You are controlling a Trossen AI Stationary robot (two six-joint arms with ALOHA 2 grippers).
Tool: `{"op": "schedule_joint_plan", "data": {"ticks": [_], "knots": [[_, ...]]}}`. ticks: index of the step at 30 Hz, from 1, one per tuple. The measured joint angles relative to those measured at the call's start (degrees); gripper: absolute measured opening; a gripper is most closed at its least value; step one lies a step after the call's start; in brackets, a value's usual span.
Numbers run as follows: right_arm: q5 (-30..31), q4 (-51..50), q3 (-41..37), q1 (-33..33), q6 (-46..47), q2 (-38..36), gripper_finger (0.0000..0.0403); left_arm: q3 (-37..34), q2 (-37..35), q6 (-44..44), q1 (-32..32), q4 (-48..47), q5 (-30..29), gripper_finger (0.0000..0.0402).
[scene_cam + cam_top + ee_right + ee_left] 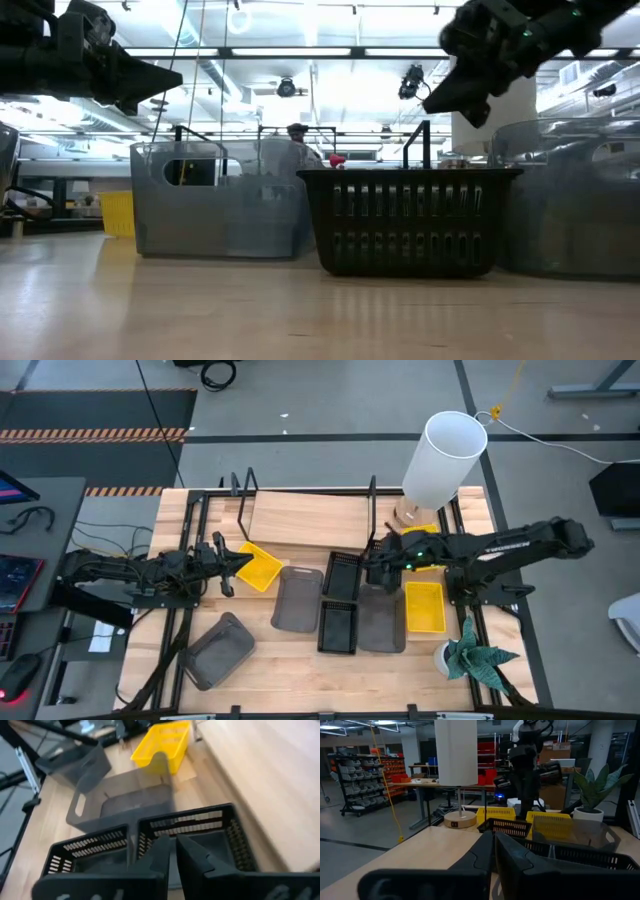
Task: Stack baskets on shelf by color
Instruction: Stack the black bin on the top of the black bin
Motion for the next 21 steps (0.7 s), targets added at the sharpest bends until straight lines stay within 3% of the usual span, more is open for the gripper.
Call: {"op": "schedule_joint_plan", "data": {"ticks": [12,21], "knots": [[5.40,-7.57,15.35,9.19,0.95,18.21,0.0066,-0.01,0.01,0.00,0.01,0.00,-0.02,0.0032],[5.40,-12.51,26.29,14.97,2.14,29.98,0.0066,0.01,0.01,0.00,0.02,-0.01,-0.01,0.0029]]}}
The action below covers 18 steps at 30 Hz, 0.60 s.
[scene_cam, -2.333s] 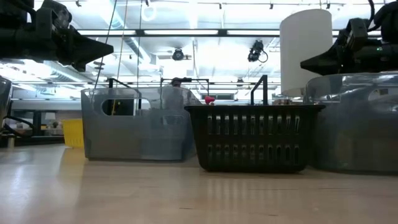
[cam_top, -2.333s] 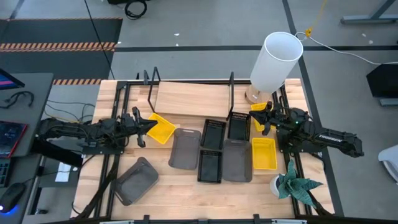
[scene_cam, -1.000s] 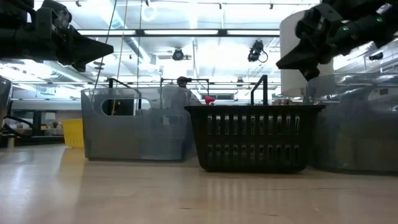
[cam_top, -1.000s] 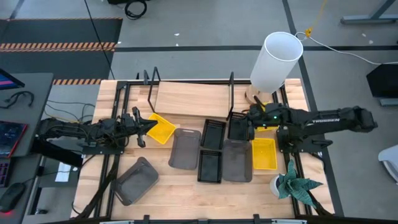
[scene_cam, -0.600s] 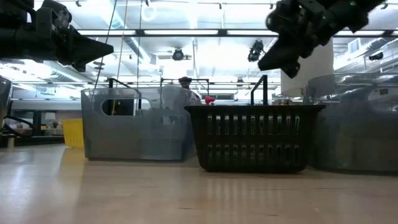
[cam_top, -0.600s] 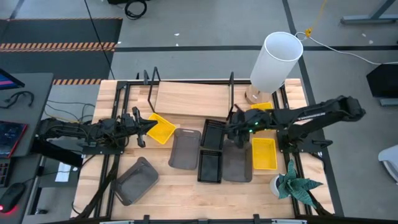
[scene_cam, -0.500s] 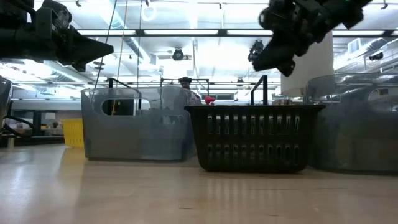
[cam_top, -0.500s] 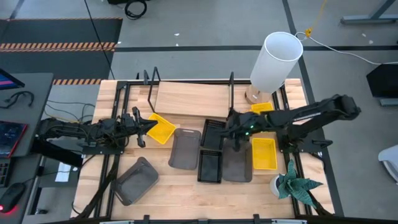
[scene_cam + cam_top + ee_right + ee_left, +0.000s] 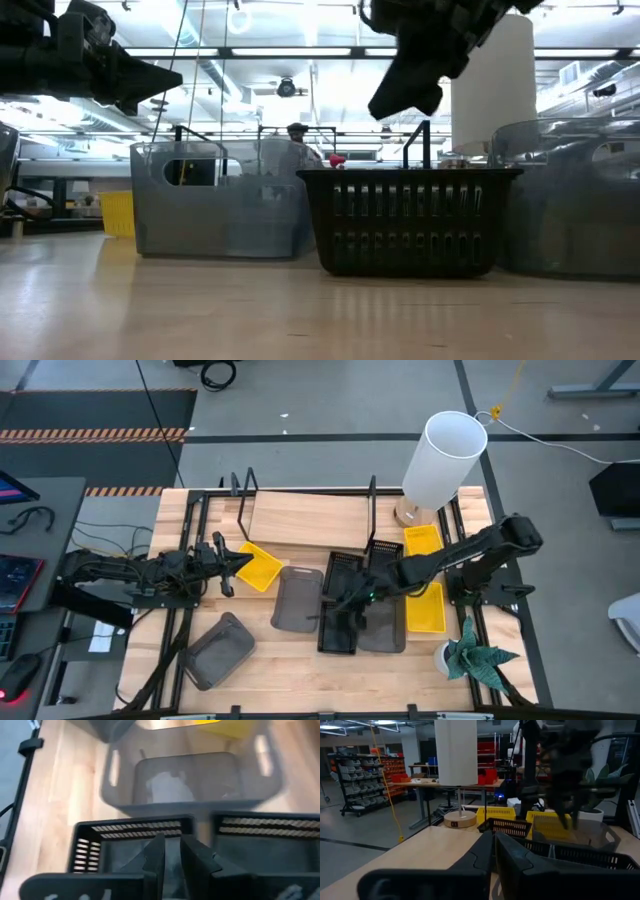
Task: Stack baskets on shelf by color
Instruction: Stack the black bin on the top of the black bin
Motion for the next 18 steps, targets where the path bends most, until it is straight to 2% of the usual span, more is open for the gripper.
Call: {"op": "schedule_joint_plan", "data": {"ticks": [11,18], "knots": [[-0.41,-8.20,13.80,7.18,0.87,11.77,0.0070,-0.01,-0.01,0.00,-0.01,0.03,0.01,0.0029],[-0.59,-13.09,20.70,9.80,1.53,18.86,0.0108,-0.01,0.00,0.00,-0.02,0.03,0.01,0.0029]]}}
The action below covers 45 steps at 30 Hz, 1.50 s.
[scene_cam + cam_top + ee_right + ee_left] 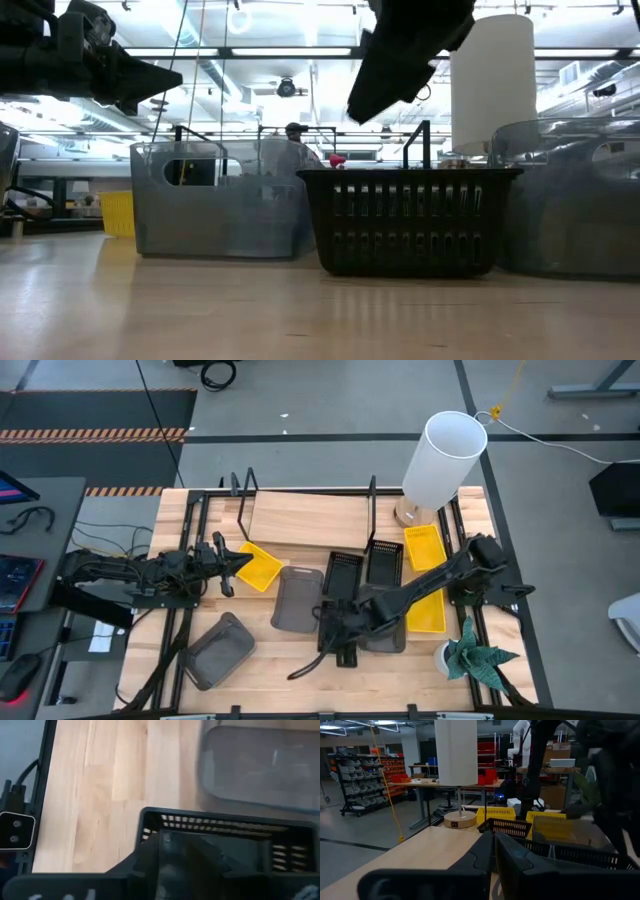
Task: Stack baskets on shelf by color
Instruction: Stack the black bin on the top of the black bin
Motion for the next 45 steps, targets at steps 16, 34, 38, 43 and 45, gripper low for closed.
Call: {"op": "schedule_joint_plan", "data": {"ticks": [16,34,38,43,45], "knots": [[-1.56,2.46,2.22,1.32,1.10,4.40,0.0145,0.00,-0.02,0.00,0.02,-0.02,0.00,0.0026],[3.50,3.95,-0.74,3.90,1.23,4.38,0.0221,0.01,0.00,0.00,0.01,-0.04,0.00,0.0026],[3.68,5.81,-1.61,3.90,1.28,4.33,0.0215,0.01,0.00,0.00,0.00,-0.04,0.00,0.0029],[3.66,8.45,-4.04,3.92,1.46,4.33,0.0208,0.01,0.00,0.00,0.02,-0.04,0.00,0.0036],[3.69,8.38,-4.82,3.90,1.99,4.33,0.0206,0.01,-0.01,0.00,0.00,-0.04,-0.01,0.0035]]}}
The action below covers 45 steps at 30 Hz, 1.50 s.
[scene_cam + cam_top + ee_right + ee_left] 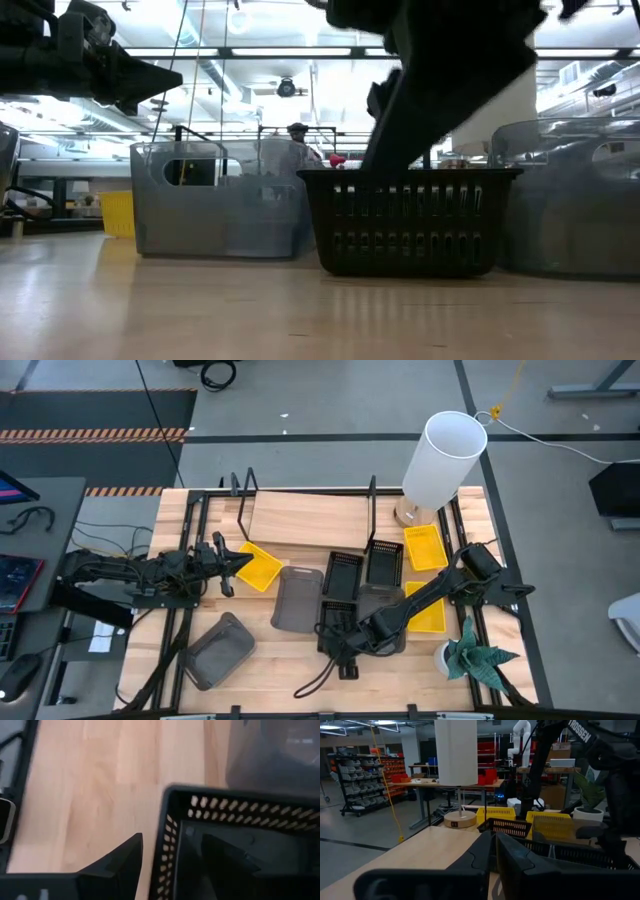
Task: Stack baskets on shelf by color
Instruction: Stack the black bin on the top of the black bin
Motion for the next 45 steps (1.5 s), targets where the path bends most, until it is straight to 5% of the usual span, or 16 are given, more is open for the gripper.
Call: {"op": "schedule_joint_plan", "data": {"ticks": [12,36,45], "knots": [[0.60,-1.04,-1.29,-1.16,1.00,0.00,0.0191,0.01,0.00,0.00,-0.01,0.00,0.01,0.0030],[-9.47,2.92,-1.25,-1.63,0.81,0.00,0.0017,0.00,0.01,0.00,0.01,-0.01,0.01,0.0036],[-10.55,3.50,-1.24,-2.18,0.85,0.00,0.0022,0.00,-0.01,0.00,0.00,0.00,0.01,0.0026]]}}
